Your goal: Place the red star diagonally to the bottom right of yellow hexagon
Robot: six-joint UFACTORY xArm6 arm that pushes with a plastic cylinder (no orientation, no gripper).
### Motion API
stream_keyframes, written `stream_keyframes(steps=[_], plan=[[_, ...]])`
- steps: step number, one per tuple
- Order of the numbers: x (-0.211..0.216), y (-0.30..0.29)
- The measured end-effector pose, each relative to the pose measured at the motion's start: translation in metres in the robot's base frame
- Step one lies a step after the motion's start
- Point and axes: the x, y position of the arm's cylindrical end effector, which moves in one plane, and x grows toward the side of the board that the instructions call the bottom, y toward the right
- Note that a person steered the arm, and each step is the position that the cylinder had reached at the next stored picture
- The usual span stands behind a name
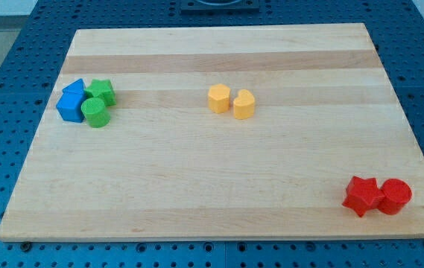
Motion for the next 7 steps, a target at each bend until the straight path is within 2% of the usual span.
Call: stream_keyframes(steps=[1, 2, 3, 4, 5, 7], plan=[[0.061, -0.018], [0.097, -0.073], [0.098, -0.137], [0.098, -0.166], [0.103, -0.152], [0.102, -0.024]])
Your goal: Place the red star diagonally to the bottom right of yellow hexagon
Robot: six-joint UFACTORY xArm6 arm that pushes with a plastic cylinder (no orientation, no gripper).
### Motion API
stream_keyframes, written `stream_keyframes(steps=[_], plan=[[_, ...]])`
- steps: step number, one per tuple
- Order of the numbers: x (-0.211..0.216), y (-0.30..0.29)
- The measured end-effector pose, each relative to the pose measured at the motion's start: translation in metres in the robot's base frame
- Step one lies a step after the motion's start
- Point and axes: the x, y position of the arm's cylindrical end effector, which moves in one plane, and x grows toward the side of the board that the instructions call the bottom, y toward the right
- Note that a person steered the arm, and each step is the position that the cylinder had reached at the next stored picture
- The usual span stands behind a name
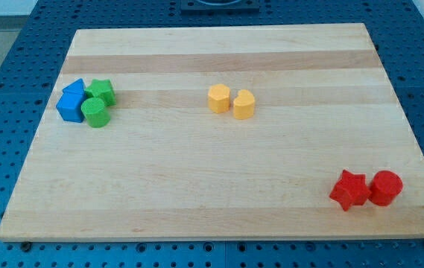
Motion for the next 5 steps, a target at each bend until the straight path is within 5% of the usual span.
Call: stream_keyframes(steps=[2, 5], plan=[[-0.034, 0.013], [-0.034, -0.083]])
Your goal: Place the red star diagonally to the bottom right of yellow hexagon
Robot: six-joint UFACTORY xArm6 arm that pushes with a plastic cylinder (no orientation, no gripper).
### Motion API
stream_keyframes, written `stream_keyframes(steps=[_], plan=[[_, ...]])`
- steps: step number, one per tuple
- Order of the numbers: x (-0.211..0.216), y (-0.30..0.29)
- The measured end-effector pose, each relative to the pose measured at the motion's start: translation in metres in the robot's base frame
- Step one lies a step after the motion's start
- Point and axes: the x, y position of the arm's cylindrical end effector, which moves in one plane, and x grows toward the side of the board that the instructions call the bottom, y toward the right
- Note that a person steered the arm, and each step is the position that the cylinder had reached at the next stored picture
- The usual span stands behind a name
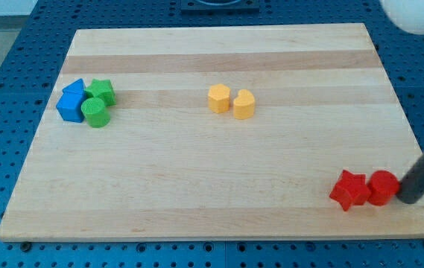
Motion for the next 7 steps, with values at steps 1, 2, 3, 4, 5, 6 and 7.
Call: stream_keyframes(steps=[1, 2, 3, 4, 5, 6, 7], plan=[[0.003, -0.042], [0.005, -0.085], [0.005, -0.131], [-0.005, -0.159], [-0.052, -0.184], [-0.046, -0.183], [-0.010, -0.165]])
